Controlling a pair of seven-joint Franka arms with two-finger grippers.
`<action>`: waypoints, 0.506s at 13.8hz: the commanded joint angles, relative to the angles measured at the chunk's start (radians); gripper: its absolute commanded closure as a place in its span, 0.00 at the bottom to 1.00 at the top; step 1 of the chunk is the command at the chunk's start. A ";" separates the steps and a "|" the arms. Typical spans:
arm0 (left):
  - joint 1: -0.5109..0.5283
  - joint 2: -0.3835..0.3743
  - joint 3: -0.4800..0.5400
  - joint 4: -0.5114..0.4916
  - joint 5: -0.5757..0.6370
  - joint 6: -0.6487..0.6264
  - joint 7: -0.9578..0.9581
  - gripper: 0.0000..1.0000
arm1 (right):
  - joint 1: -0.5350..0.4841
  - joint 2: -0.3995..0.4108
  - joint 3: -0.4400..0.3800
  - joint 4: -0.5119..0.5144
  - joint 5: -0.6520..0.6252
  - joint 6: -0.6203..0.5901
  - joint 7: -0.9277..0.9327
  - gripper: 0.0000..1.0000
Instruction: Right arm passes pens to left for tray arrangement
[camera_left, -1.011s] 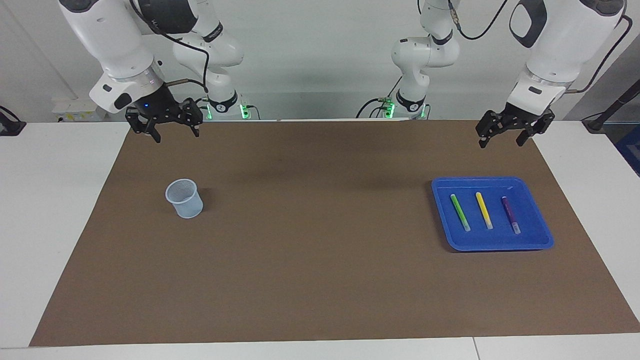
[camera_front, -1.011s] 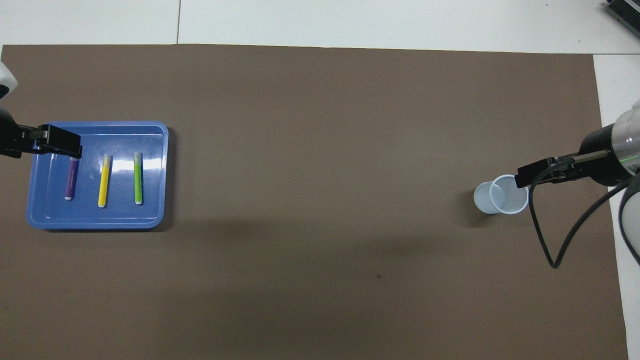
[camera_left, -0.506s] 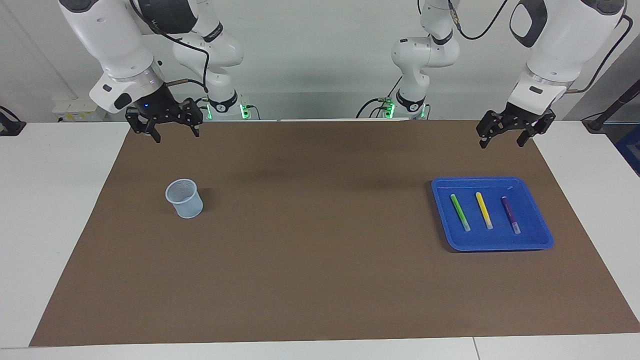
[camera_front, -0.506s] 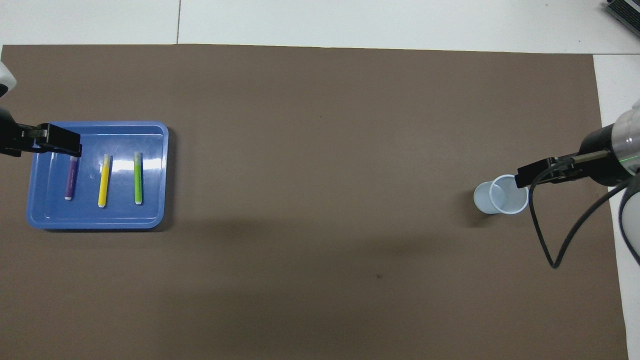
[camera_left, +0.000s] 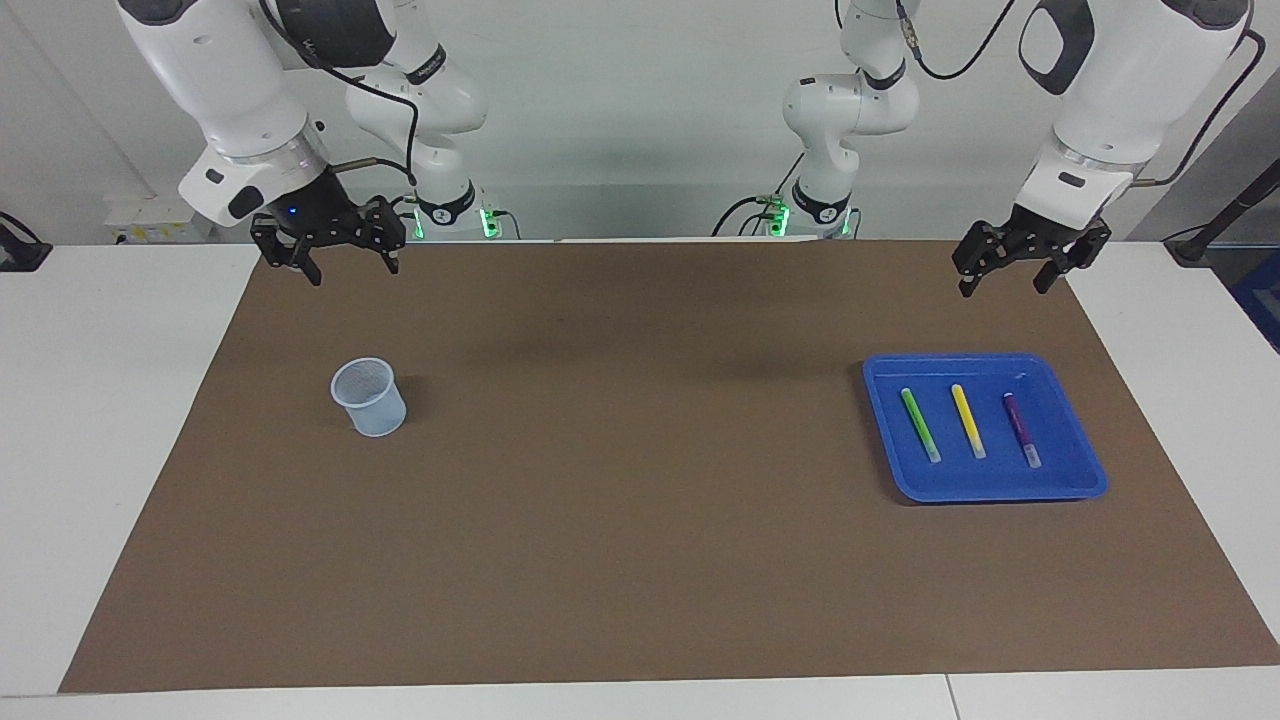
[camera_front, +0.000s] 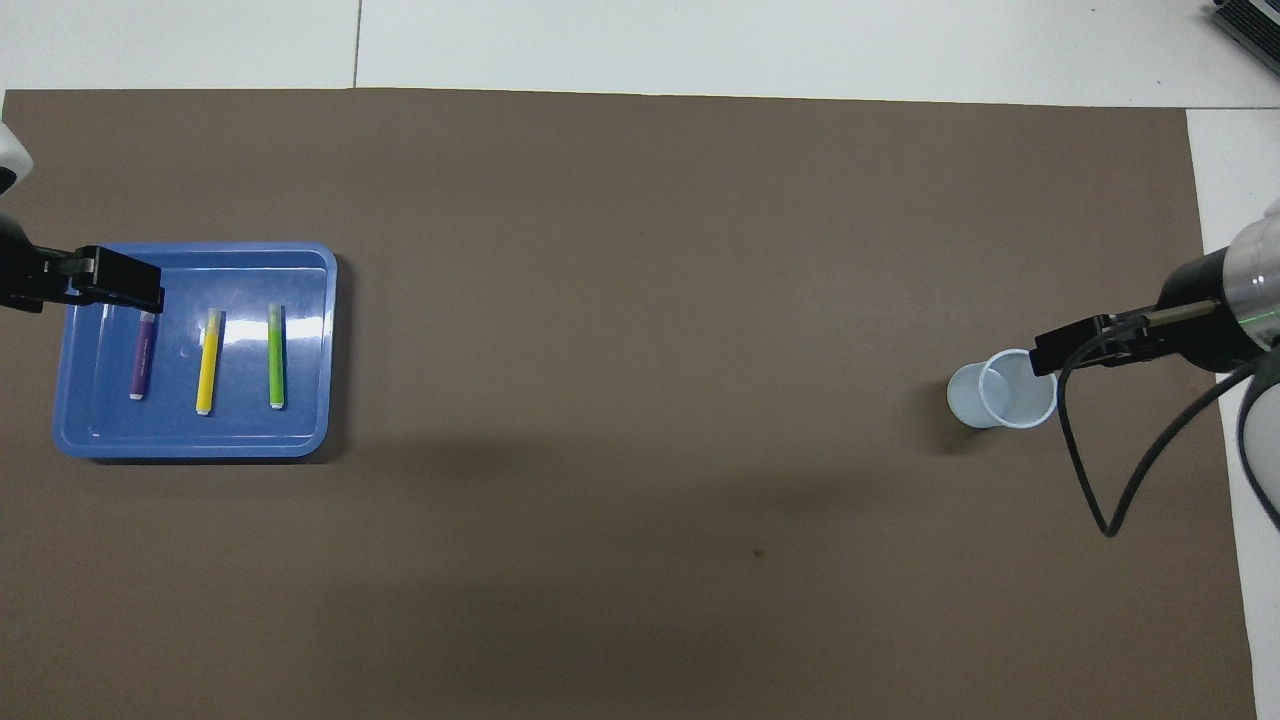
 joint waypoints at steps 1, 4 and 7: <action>-0.004 -0.027 0.004 -0.031 -0.002 0.021 -0.001 0.00 | -0.009 -0.001 0.005 0.001 0.013 -0.003 -0.005 0.00; -0.002 -0.027 0.004 -0.033 -0.019 0.025 -0.001 0.00 | -0.009 -0.001 0.005 0.001 0.013 -0.003 -0.005 0.00; -0.002 -0.027 0.006 -0.031 -0.024 0.025 -0.001 0.00 | -0.009 -0.001 0.005 0.001 0.013 -0.003 -0.005 0.00</action>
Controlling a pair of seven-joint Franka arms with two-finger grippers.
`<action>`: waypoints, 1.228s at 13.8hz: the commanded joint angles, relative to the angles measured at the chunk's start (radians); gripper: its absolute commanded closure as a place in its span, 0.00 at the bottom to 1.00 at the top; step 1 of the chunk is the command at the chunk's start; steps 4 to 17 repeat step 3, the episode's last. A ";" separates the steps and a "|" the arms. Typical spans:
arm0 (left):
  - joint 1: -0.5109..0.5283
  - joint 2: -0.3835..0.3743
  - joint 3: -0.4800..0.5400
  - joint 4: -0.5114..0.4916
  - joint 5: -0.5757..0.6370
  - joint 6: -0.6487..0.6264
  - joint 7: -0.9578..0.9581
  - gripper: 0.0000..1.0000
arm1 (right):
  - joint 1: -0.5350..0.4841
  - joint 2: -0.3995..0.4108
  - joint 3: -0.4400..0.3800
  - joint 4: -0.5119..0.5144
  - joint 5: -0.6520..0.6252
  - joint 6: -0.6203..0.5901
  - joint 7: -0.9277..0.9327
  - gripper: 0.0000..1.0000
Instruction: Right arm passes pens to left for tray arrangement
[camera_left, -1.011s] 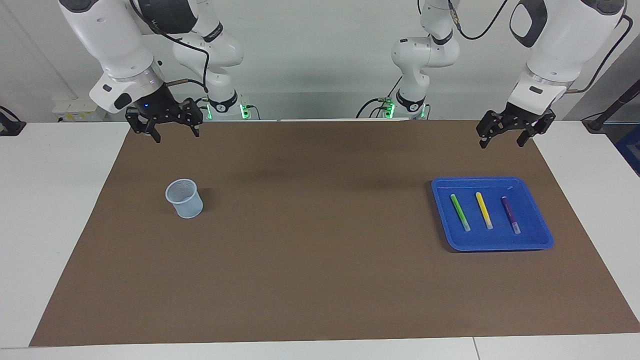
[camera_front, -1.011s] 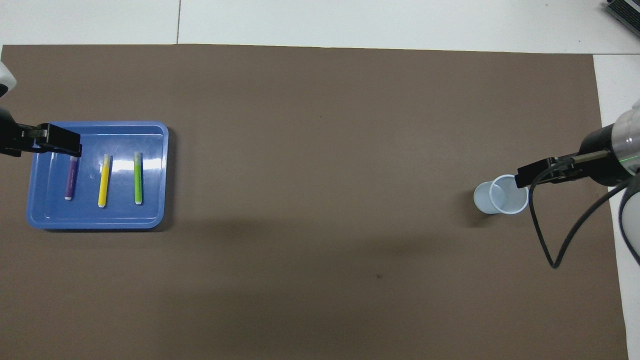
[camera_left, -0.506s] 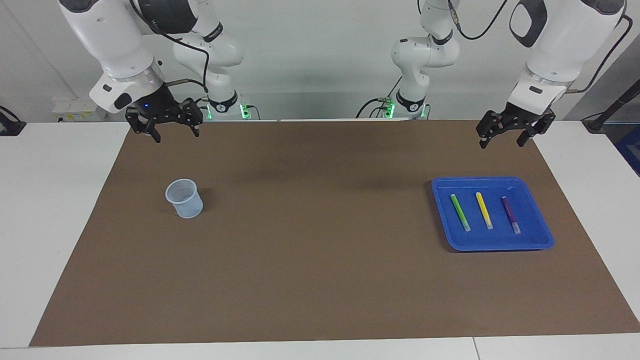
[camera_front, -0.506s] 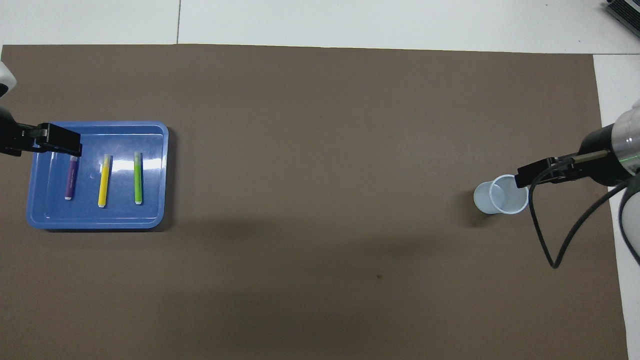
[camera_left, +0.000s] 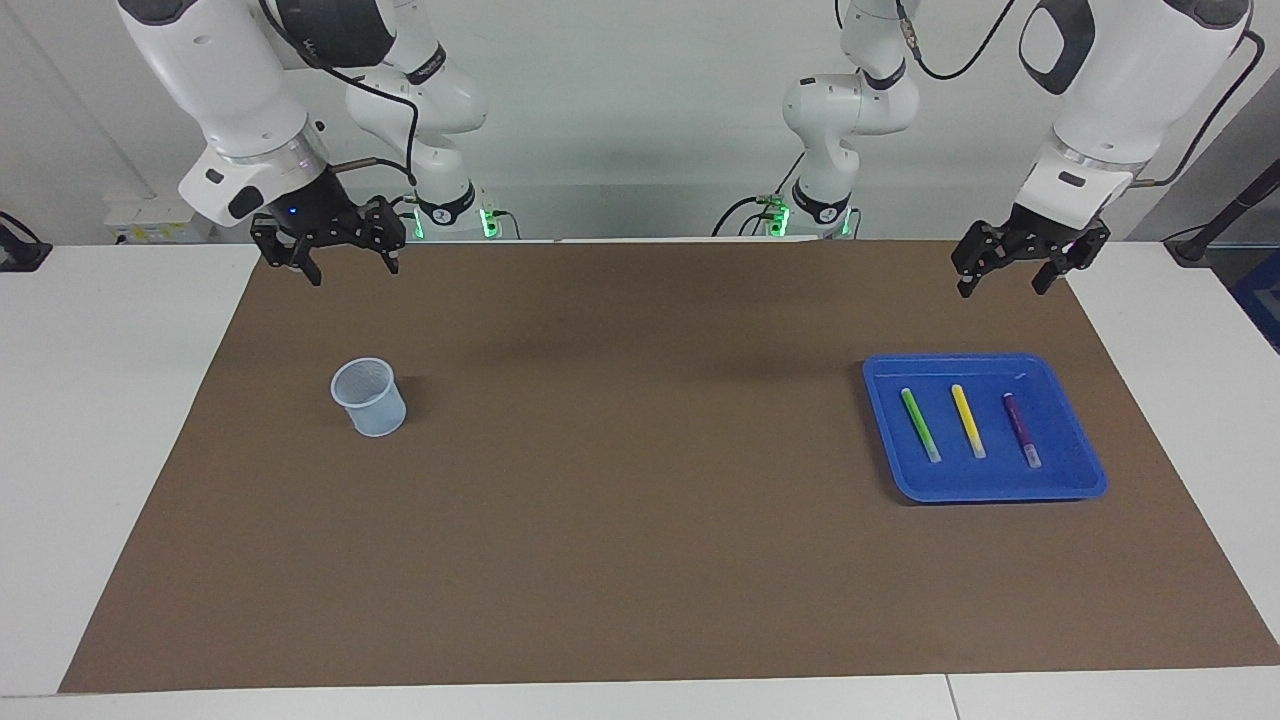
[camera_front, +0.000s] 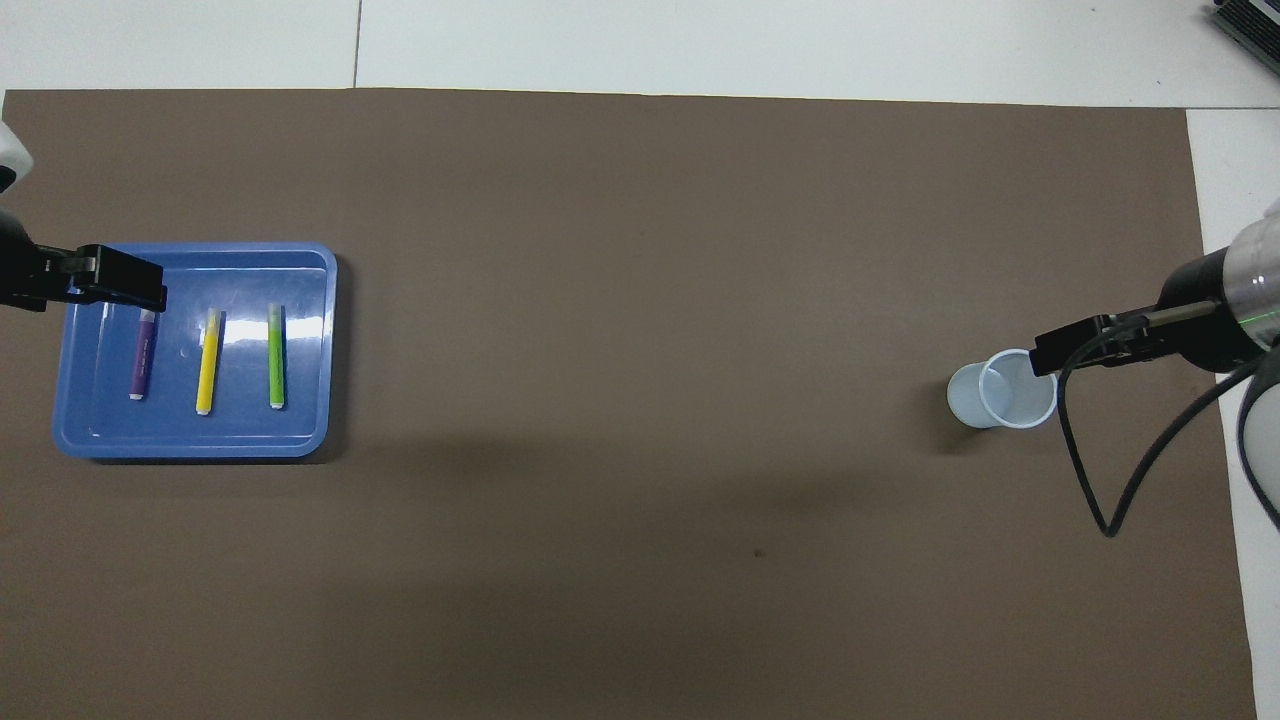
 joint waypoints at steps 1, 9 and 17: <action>-0.002 -0.027 0.006 -0.031 -0.013 0.021 -0.001 0.00 | -0.009 -0.001 0.005 0.001 0.013 -0.003 -0.006 0.00; -0.002 -0.027 0.006 -0.031 -0.013 0.021 -0.001 0.00 | -0.009 -0.001 0.005 0.001 0.013 -0.003 -0.005 0.00; -0.002 -0.027 0.006 -0.031 -0.013 0.021 -0.001 0.00 | -0.009 -0.001 0.005 0.001 0.013 -0.003 -0.005 0.00</action>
